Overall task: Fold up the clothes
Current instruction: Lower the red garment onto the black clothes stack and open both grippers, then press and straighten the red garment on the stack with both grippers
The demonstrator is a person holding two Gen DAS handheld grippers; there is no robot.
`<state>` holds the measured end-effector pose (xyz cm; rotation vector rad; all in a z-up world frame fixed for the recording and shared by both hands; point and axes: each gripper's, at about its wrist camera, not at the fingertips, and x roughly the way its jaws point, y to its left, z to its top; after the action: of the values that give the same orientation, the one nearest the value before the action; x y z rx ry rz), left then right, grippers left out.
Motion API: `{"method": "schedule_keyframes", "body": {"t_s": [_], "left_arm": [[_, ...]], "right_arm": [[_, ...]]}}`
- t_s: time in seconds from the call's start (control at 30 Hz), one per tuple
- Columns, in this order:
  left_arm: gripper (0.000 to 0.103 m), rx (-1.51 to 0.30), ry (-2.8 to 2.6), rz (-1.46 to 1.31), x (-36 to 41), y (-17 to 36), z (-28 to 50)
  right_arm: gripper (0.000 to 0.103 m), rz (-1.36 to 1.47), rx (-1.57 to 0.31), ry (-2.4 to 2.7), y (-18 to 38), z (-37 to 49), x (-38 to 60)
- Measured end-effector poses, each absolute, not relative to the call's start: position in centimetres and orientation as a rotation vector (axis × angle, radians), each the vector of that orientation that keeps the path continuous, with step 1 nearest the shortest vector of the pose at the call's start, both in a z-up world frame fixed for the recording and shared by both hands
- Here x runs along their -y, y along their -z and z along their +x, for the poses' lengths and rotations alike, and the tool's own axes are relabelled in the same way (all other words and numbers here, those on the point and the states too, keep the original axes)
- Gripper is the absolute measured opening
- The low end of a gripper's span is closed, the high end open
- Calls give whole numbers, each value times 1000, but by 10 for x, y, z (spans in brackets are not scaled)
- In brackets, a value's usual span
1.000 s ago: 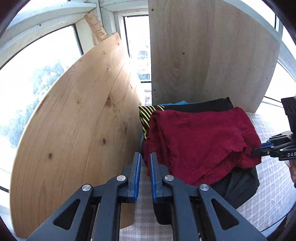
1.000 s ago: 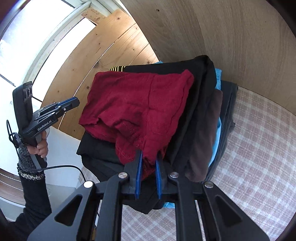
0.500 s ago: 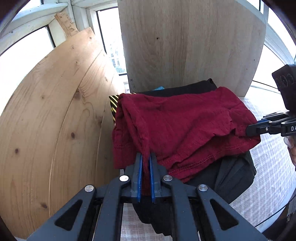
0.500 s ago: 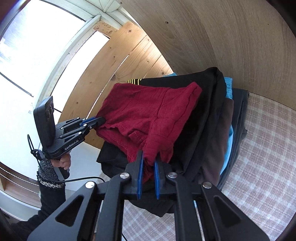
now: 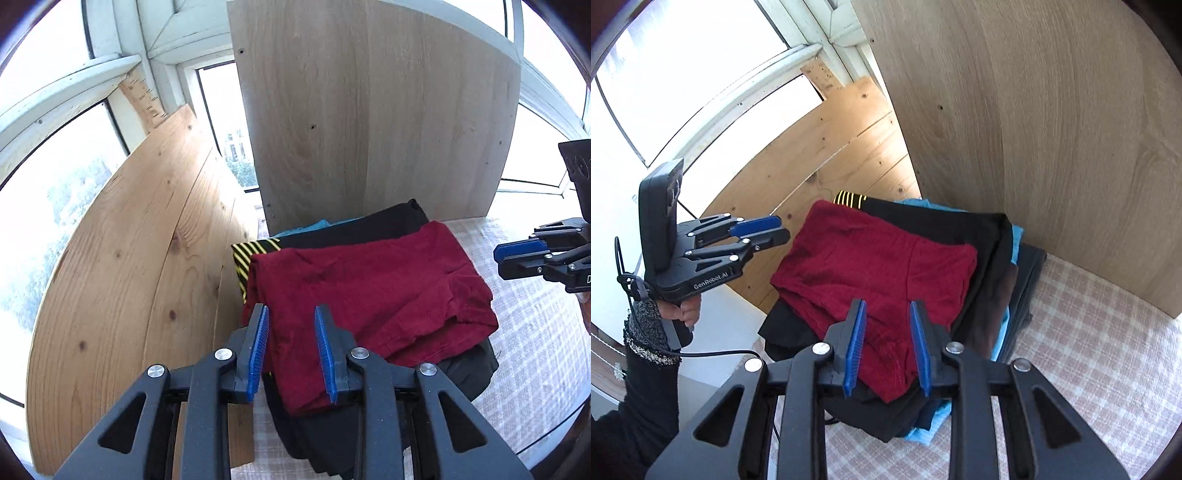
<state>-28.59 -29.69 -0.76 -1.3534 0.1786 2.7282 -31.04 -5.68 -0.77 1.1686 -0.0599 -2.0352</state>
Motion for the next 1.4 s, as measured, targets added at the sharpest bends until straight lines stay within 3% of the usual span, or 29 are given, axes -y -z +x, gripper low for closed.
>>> {"method": "schedule_keyframes", "body": {"t_s": [0.13, 0.2, 0.27, 0.37, 0.4, 0.43, 0.5, 0.73, 0.87, 1.0, 1.13, 1.3, 1.4], "left_arm": [[28, -228, -2727, -1485, 298, 48, -332], [28, -186, -2724, -1524, 306, 58, -336], [28, -137, -2720, -1557, 314, 68, -339], [32, -146, -2840, -1461, 318, 38, -315], [39, -139, -2859, -1414, 318, 26, -305], [43, -128, -2871, -1367, 318, 15, -295], [47, -108, -2875, -1294, 317, -1, -281], [47, -4, -2786, -1284, 305, 18, -310], [47, -93, -2800, -1520, 313, 67, -341], [47, -44, -2876, -1439, 327, 54, -310], [48, -62, -2908, -1269, 323, 33, -262], [49, -140, -2831, -1450, 314, 70, -259], [49, -75, -2908, -1359, 311, 47, -225]], "right_arm": [[25, 1140, -41, 2085, 29, -332, 90], [25, 1271, -151, 2074, 62, -347, 103], [25, 1343, -97, 2026, 80, -356, 99], [26, 1311, 155, 2025, 59, -358, 65], [28, 1275, 224, 2037, 48, -354, 52], [37, 1234, 265, 2053, 38, -350, 41], [46, 1149, 266, 2093, 20, -340, 32], [46, 1154, 168, 2065, 40, -368, 79], [46, 1306, 113, 2081, 78, -395, 92], [46, 1197, 209, 2118, 56, -381, 71], [46, 1035, 44, 2148, 33, -340, 79], [46, 1113, -432, 2101, 69, -304, 125], [46, 1052, -343, 2174, 43, -282, 94]]}}
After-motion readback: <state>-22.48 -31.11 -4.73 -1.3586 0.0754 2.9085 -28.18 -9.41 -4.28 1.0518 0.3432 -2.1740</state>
